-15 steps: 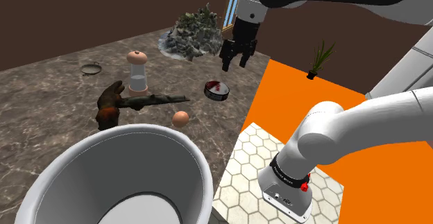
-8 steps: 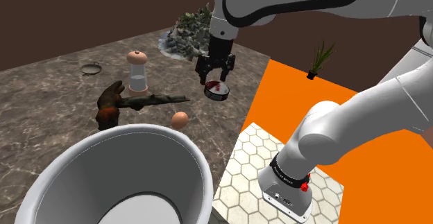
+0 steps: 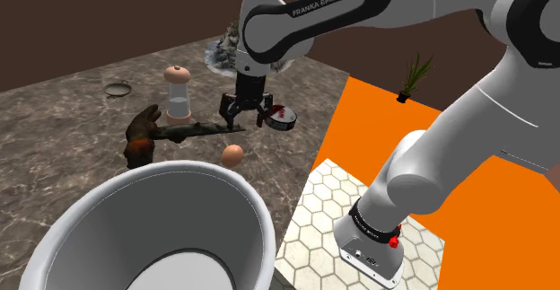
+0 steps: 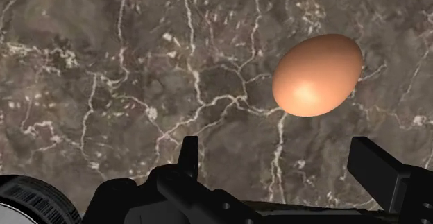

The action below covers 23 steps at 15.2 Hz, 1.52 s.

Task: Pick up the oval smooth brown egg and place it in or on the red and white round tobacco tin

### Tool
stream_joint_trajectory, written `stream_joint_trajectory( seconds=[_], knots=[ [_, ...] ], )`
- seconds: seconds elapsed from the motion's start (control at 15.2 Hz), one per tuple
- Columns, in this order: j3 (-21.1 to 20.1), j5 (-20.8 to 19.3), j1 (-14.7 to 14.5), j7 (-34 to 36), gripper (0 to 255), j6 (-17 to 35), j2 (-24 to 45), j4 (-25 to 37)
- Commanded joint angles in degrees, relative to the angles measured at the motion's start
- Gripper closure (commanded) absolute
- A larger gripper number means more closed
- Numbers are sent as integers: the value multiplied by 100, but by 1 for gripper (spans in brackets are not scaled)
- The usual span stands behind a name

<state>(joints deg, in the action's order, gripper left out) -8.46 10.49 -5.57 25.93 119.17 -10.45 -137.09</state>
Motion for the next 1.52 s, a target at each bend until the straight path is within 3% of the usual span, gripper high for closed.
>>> stream_joint_trajectory(
  seconds=[0.0,0.53,0.99,1.06,1.45],
  knots=[
    [-64,94,-42,164,0,174,338,120],
    [-123,150,-93,147,0,798,626,-212],
    [-123,150,-93,147,0,797,625,-212],
    [-123,150,-93,147,255,797,625,-212],
    [-123,150,-93,147,255,798,626,-211]
  ],
)
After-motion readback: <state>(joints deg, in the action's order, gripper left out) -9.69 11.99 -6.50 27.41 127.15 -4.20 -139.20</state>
